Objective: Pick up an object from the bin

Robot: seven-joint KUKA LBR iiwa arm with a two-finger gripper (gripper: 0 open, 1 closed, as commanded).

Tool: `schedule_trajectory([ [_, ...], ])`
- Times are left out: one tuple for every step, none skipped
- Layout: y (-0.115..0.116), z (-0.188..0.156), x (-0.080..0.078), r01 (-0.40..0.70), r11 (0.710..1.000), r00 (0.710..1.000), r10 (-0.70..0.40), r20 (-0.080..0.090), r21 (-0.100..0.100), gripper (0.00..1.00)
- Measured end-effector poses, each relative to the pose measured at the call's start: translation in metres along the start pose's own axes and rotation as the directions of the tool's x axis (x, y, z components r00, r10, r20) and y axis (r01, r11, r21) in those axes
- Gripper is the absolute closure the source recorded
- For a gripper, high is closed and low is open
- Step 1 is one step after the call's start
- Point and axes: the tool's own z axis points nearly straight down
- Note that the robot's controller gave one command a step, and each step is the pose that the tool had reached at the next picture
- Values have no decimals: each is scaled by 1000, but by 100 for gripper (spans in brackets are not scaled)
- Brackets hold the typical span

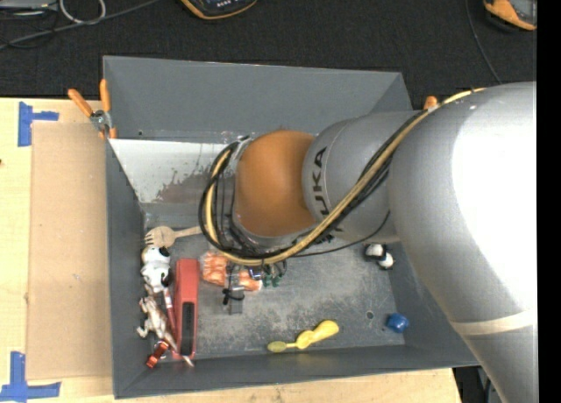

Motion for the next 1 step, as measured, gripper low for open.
schedule_trajectory([
  [2,-19,1,23,1000,1000,-23,-2,1,0],
])
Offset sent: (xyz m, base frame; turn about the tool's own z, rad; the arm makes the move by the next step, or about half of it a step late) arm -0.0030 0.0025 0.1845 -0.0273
